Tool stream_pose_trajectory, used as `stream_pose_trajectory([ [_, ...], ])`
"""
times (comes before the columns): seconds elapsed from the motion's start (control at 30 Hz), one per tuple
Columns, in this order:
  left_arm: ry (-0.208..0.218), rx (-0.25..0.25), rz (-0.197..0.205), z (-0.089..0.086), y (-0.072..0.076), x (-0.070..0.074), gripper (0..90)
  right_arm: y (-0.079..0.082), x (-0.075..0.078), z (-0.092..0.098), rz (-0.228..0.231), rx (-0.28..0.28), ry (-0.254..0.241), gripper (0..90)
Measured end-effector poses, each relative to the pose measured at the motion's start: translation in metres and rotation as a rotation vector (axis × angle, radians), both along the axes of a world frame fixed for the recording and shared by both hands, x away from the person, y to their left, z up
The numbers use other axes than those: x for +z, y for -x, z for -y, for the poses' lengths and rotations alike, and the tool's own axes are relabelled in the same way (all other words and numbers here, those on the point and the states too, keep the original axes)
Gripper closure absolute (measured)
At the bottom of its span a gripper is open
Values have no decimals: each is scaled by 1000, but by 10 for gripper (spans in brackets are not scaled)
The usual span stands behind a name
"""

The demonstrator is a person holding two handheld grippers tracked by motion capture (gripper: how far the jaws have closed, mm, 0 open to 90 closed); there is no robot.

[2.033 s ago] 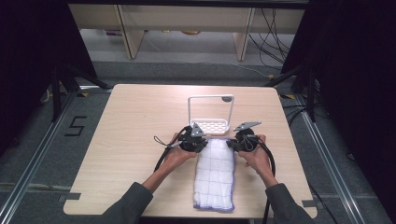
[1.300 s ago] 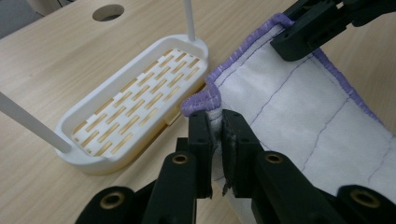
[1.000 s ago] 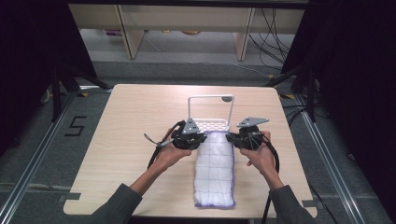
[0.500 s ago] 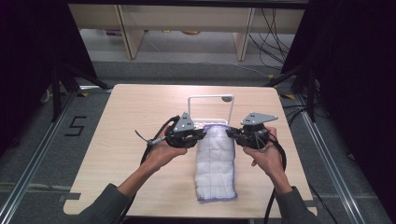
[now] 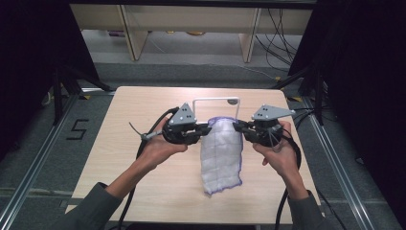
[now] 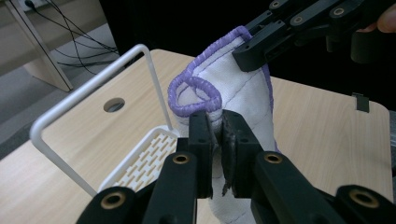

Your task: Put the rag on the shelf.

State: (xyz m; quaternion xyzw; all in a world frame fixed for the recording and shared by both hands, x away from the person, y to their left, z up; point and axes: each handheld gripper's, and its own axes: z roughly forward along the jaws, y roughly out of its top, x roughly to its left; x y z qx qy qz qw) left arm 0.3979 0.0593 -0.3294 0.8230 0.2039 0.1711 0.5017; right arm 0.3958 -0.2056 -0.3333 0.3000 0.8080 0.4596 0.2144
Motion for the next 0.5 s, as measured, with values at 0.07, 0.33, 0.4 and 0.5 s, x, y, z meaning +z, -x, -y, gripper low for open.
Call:
stream_pose_trajectory([
  [0.07,1,7,13,-1,-1,9,824,-2,9,1,15,4,2,833],
  [0.33,57,54,30,-8,-19,33,825,-20,42,-1,51,-33,-22,835],
  [0.4,56,72,34,-10,-26,37,825,-27,46,-2,63,-42,-28,835],
  [0.5,54,87,24,-12,-36,40,825,-38,52,-5,50,-44,-22,835],
])
